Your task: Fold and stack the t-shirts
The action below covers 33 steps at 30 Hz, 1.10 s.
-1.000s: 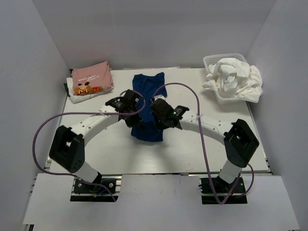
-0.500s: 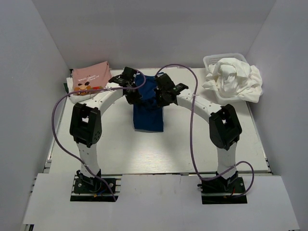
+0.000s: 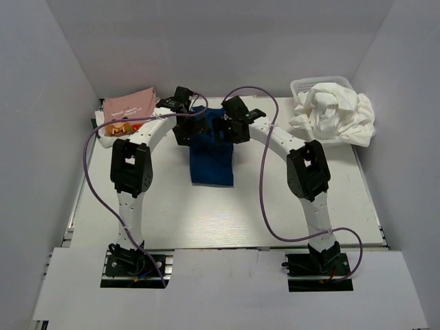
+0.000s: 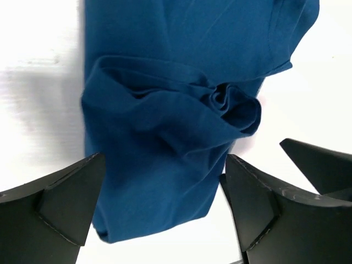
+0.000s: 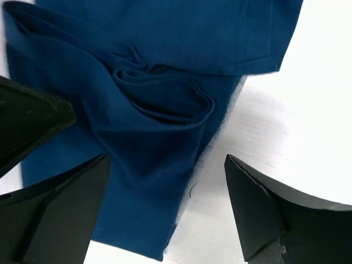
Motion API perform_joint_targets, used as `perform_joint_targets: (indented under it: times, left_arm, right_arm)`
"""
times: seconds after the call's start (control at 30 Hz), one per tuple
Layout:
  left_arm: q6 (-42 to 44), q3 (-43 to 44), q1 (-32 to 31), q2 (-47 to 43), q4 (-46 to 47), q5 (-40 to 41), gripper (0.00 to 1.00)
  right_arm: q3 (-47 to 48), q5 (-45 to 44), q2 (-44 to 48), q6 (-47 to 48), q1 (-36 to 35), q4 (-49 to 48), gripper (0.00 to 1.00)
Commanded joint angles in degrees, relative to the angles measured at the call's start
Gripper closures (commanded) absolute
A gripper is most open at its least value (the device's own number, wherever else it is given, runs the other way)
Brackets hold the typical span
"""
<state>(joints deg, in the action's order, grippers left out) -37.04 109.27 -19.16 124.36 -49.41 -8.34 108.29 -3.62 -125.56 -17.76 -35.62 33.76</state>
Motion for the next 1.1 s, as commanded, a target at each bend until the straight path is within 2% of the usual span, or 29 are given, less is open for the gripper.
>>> perform_joint_targets:
  times: [0.0, 0.17, 0.23, 0.27, 0.37, 0.5, 0.57, 0.7, 0.8, 0.9, 0.93, 1.0, 1.07]
  left_arm:
    - [1.79, 1.56, 0.61, -5.34, -3.41, 0.60, 0.00]
    - [2.31, -5.72, 1.76, -12.81, -5.69, 2.80, 0.00]
    - [2.32, -12.04, 2.36, -17.90, -5.70, 3.94, 0.00]
    - [2.32, -16.42, 2.37, -19.57, -5.70, 5.16, 0.00]
    - [2.32, -21.98, 3.60, -24.85, -6.22, 5.17, 0.00]
    - [2.32, -29.63, 4.12, -27.50, -5.52, 1.67, 0.00]
    - [2.32, -30.17, 4.13, -28.02, -4.82, -0.18, 0.00]
    - [3.11, -30.17, 4.13, -28.03, -4.21, -1.33, 0.00]
    - [4.34, -30.70, 4.13, -28.03, -3.07, -2.65, 0.00]
    - [5.57, -32.63, 4.13, -28.55, -1.84, -3.35, 0.00]
    - [6.27, -33.42, 4.13, -28.55, -0.27, -4.13, 0.00]
    - [6.27, -34.74, 4.13, -29.08, 0.36, -4.67, 0.00]
    - [6.27, -36.40, 4.13, -29.08, 2.20, -5.28, 0.00]
  right_arm:
    - [2.02, 5.00, 3.83, 0.01, -0.07, 0.70, 0.10]
    - [-10.86, 14.50, 9.61, 0.97, -1.03, -6.06, 0.10]
    - [-12.05, 17.13, 9.81, 0.62, -1.56, -10.81, 0.10]
    - [-11.70, 17.33, 8.76, 0.19, -1.56, -12.38, 0.10]
    - [-9.08, 18.20, 6.21, -0.61, -2.00, -14.50, 0.10]
    - [-4.76, 18.74, 0.24, -7.44, -1.31, -20.11, 0.10]
    - [-2.65, 18.82, -2.40, -10.09, -0.95, -20.84, 0.10]
    - [4.28, 12.61, -9.33, -13.26, -0.07, -18.47, 0.10]
    - [9.20, 14.67, -11.11, -14.06, 2.29, -14.43, 0.10]
    - [5.19, 12.94, -6.38, -10.81, 1.96, -15.38, 0.10]
    - [0.65, 10.06, -3.23, -9.76, 1.78, -16.08, 0.10]
    - [-2.63, 9.07, 2.14, -9.40, 1.87, -16.27, 0.10]
    - [-11.06, 7.31, 9.79, -9.57, 2.04, -16.97, 0.10]
